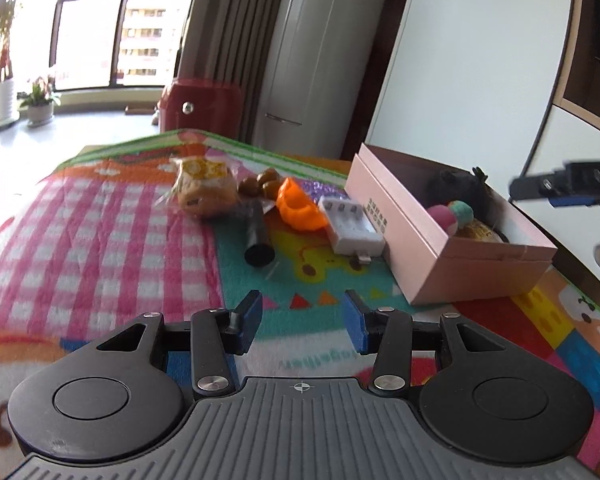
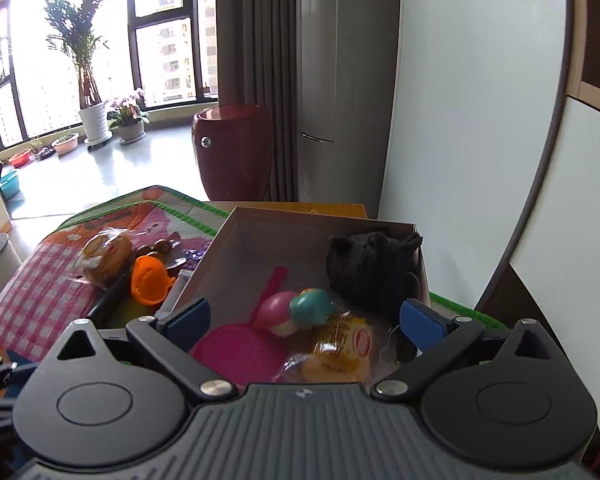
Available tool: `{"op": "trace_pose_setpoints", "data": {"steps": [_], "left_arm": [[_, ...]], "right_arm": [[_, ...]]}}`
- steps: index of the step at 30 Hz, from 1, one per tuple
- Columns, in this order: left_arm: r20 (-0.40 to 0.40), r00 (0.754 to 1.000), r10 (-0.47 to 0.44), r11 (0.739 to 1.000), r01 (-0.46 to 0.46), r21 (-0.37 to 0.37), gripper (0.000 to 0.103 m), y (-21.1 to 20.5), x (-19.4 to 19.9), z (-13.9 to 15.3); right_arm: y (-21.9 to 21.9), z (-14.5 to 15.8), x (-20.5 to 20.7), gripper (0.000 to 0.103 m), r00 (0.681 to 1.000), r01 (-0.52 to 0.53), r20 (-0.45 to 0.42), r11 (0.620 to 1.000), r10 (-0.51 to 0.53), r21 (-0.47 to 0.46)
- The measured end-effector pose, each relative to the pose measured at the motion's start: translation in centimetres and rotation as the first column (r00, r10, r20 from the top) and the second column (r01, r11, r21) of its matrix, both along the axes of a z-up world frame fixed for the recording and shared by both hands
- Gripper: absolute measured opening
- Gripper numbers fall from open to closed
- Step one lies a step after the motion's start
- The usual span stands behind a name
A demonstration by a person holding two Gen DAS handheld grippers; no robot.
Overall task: Organize objects
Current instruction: 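Carry the black plush toy into the pink box and open the right gripper, then grasp the black cylinder upright with the left gripper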
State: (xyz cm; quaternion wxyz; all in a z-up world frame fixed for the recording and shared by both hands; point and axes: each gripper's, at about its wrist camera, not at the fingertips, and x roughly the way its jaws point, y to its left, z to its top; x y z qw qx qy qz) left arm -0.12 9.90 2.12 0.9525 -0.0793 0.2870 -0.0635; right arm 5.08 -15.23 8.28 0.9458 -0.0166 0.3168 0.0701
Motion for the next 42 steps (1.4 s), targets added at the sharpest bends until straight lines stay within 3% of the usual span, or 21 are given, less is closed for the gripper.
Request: {"op": "trace_pose_setpoints", "data": {"steps": [3, 9, 21, 23, 26, 27, 32, 36, 39, 42], "left_arm": [[0.01, 0.999, 0.045, 0.996, -0.046, 0.073, 0.049, -0.5, 2.7, 0.8], [0.002, 0.996, 0.091, 0.989, -0.091, 0.117, 0.049, -1.4, 5.9, 1.3], [-0.051, 0.989, 0.143, 0.978, -0.133, 0.161, 0.05, -2.3, 9.4, -1.1], [-0.073, 0.983, 0.166, 0.975, -0.153, 0.16, 0.047, -1.9, 10.1, -1.6], [-0.061, 0.98, 0.188, 0.969, -0.175, 0.173, 0.032, -1.5, 10.2, -2.0], [-0.058, 0.98, 0.188, 0.968, -0.175, 0.182, 0.023, -1.4, 10.0, -2.0], [-0.093, 0.991, 0.099, 0.986, -0.085, 0.146, 0.023, -0.8, 7.3, -1.5], [-0.112, 0.992, 0.053, 0.988, -0.036, 0.149, 0.023, -0.3, 2.3, -1.4], [-0.112, 0.991, 0.074, 0.988, -0.057, 0.143, 0.023, 1.3, -1.7, -1.2], [-0.086, 0.985, 0.152, 0.974, -0.134, 0.181, 0.023, 3.2, -4.1, -1.4]], "right_arm": [[-0.4, -0.8, -2.3, 0.103, 1.0, -0.023, -0.001, 1.0, 0.023, 0.012], [-0.4, -3.6, -5.2, 0.103, 0.999, -0.047, 0.004, 0.998, 0.047, -0.052], [0.5, -8.8, -6.7, 0.103, 0.997, -0.039, -0.059, 0.998, 0.042, 0.044], [0.8, -8.8, -6.8, 0.103, 0.998, -0.037, -0.058, 0.999, 0.038, 0.024], [0.7, -8.8, -6.7, 0.103, 0.998, -0.027, -0.061, 0.999, 0.029, 0.029], [0.6, -8.9, -6.5, 0.103, 0.997, -0.024, -0.071, 0.999, 0.027, 0.033], [0.3, -9.2, -5.9, 0.103, 0.995, -0.009, -0.102, 0.999, 0.014, 0.047], [0.4, -9.2, -5.8, 0.103, 0.995, -0.012, -0.098, 0.999, 0.017, 0.046], [0.4, -9.3, -5.6, 0.103, 0.995, -0.014, -0.102, 0.999, 0.018, 0.04], [1.1, -9.1, -5.7, 0.103, 0.995, -0.024, -0.098, 1.0, 0.025, 0.009]]}}
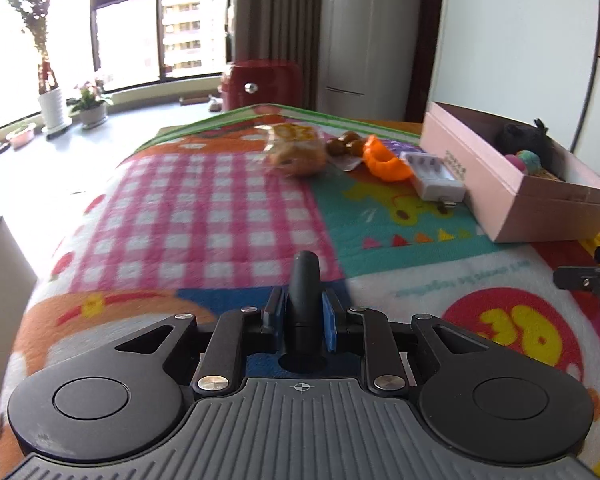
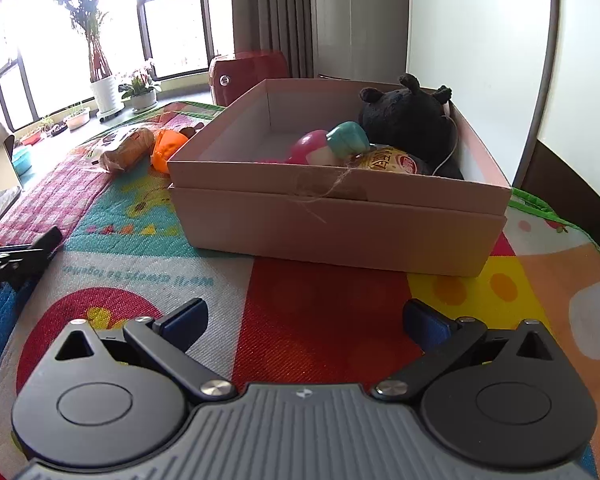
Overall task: Organize objects
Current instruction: 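Grasp the black cylinder upright with the left gripper, then grasp the yellow-labelled bread bun bag with the right gripper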
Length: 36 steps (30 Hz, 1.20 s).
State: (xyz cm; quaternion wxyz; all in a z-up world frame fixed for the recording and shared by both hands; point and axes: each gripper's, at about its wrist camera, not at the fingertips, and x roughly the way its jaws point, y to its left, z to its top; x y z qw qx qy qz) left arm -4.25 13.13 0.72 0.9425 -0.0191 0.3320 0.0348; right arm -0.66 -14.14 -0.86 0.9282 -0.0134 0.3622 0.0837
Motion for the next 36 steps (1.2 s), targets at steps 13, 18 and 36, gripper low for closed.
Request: {"op": "trace_pose_setpoints", "data": {"steps": [13, 18, 36], "left_arm": [[0.075, 0.995, 0.063, 0.974, -0.045, -0.222, 0.023, 4.4, 0.1, -0.9], [0.077, 0.995, 0.065, 0.972, -0.045, -0.229, 0.023, 4.4, 0.0, -0.9], [0.08, 0.994, 0.072, 0.962, -0.048, -0.269, 0.023, 5.0, -0.3, -0.9]], "right_arm": [[13.8, 8.6, 6.4, 0.103, 0.964, -0.263, 0.04, 0.964, 0.262, 0.029], [20.8, 7.1, 15.1, 0.103, 0.975, -0.216, -0.053, 0.976, 0.217, 0.021], [19.0, 6.1, 8.7, 0.052, 0.917, -0.379, -0.155, 0.924, 0.367, -0.053]]}}
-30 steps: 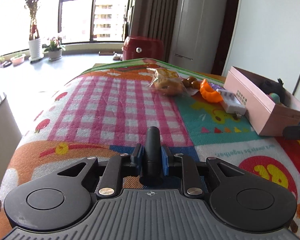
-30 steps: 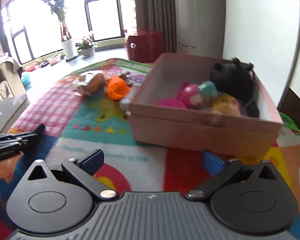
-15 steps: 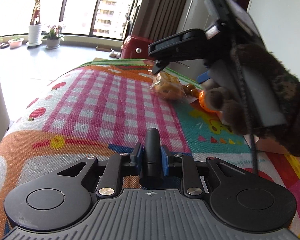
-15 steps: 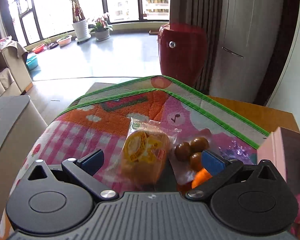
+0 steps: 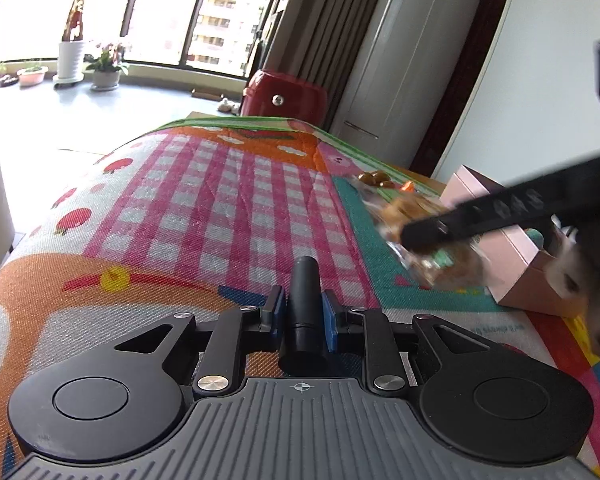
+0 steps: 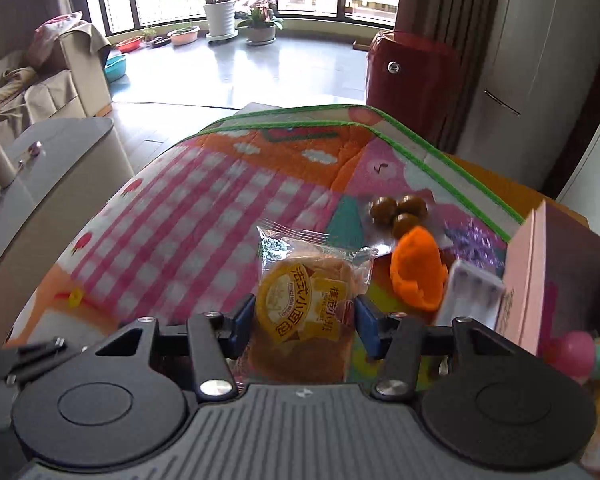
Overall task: Organize objects
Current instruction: 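Grasp the yellow-labelled bread bun bag with the right gripper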
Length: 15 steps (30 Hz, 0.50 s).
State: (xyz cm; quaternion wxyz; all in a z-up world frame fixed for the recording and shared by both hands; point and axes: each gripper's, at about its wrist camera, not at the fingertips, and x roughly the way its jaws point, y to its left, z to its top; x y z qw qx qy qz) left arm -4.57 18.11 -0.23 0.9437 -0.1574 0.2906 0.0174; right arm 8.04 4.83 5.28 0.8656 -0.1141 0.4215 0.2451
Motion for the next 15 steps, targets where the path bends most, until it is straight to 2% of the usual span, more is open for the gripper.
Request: {"op": "trace_pose_setpoints", "data": {"steps": [7, 9, 11, 13, 15], "left_arm": [[-0.012, 1.0, 0.002, 0.998, -0.001, 0.063, 0.023, -1.0, 0.2, 0.4], [-0.016, 1.0, 0.004, 0.997, -0.003, 0.076, 0.023, -1.6, 0.2, 0.5], [-0.021, 0.999, -0.036, 0.997, 0.038, 0.063, 0.023, -2.8, 0.4, 0.6], [-0.025, 0.995, -0.092, 0.993, 0.094, 0.065, 0.023, -4.6, 0.4, 0.5], [-0.026, 0.99, -0.14, 0.985, 0.141, 0.096, 0.023, -6.8, 0.5, 0.4]], "right_arm": [[-8.0, -1.7, -8.4, 0.052, 0.997, 0.059, -0.056, 0.998, -0.058, 0.018], [-9.9, -2.2, -10.2, 0.055, 0.996, 0.076, -0.057, 0.997, -0.074, 0.023], [-11.6, -2.6, -11.7, 0.079, 0.993, 0.11, -0.047, 0.993, -0.108, 0.04], [-13.1, -2.9, -13.1, 0.089, 0.989, 0.149, -0.022, 0.987, -0.148, 0.062], [-14.2, -3.2, -13.9, 0.089, 0.985, 0.171, -0.013, 0.983, -0.171, 0.067]]}}
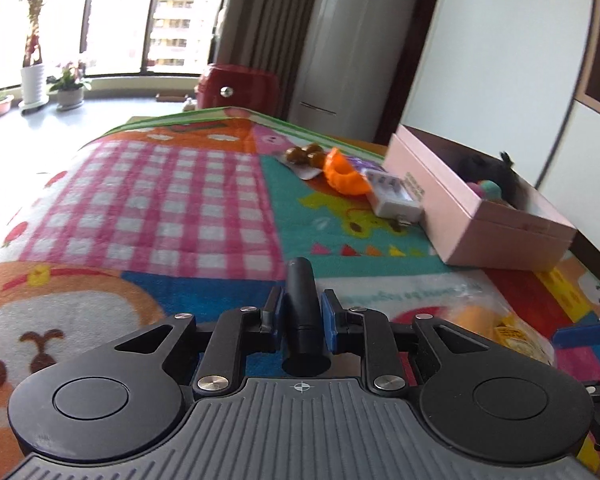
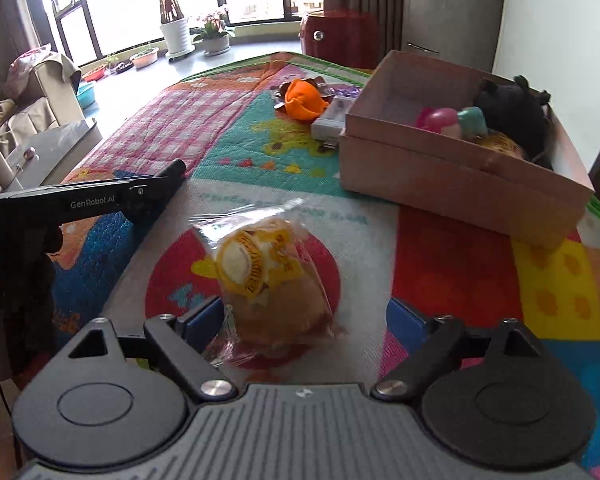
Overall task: Organize objects
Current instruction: 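Grasp the yellow-labelled bread bun bag with the right gripper, then carry the black cylinder into the pink box and open the left gripper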
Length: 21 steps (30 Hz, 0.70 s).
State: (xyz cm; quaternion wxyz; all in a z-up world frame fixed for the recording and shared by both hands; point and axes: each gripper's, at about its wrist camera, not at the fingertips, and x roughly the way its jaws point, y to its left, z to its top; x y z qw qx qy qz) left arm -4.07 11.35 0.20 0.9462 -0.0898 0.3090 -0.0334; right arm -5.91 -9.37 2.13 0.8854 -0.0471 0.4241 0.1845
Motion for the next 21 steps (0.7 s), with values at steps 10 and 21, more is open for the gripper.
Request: {"op": "trace_pose_setpoints", "data": {"steps": [10, 21], "left_arm": [[0.005, 1.0, -0.017, 1.0, 0.017, -0.016, 0.024, -1.7, -0.3, -0.5], [0.009, 1.0, -0.007, 1.0, 0.007, 0.0, 0.024, -2.0, -0.6, -0.4]], "right_arm": [[-2.0, -1.1, -1.6, 0.103, 0.996, 0.047, 0.081, 0.999, -0.046, -0.008], [-3.2, -1.0, -1.6, 0.103, 0.96, 0.17, 0.233, 0.984, -0.153, -0.057]]}}
